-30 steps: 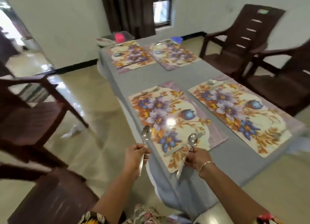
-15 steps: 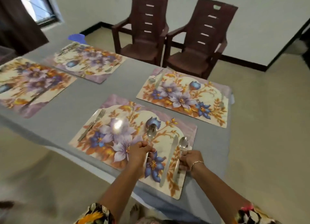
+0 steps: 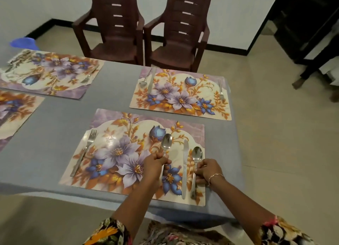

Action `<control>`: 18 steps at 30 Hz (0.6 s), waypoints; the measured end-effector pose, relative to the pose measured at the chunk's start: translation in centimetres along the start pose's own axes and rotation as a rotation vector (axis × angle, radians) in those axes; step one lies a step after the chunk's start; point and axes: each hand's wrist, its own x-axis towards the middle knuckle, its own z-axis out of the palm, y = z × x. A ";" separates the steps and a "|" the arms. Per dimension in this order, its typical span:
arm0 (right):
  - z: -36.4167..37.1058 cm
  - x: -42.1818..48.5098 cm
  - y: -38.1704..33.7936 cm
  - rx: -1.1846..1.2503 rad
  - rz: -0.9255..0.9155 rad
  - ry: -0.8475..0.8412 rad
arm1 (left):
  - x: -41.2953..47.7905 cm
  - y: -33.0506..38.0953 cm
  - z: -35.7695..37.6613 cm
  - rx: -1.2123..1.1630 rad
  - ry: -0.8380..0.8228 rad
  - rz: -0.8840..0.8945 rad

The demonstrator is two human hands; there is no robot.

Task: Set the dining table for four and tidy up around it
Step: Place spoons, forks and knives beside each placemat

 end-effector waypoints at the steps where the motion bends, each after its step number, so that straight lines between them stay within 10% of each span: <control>1: 0.1 0.0 -0.1 -0.026 -0.015 0.010 | 0.0 0.0 -0.2 0.007 -0.001 0.004; 18: -0.1 0.3 0.7 -0.288 -0.166 0.170 | 0.5 -0.4 -1.7 0.098 0.004 0.022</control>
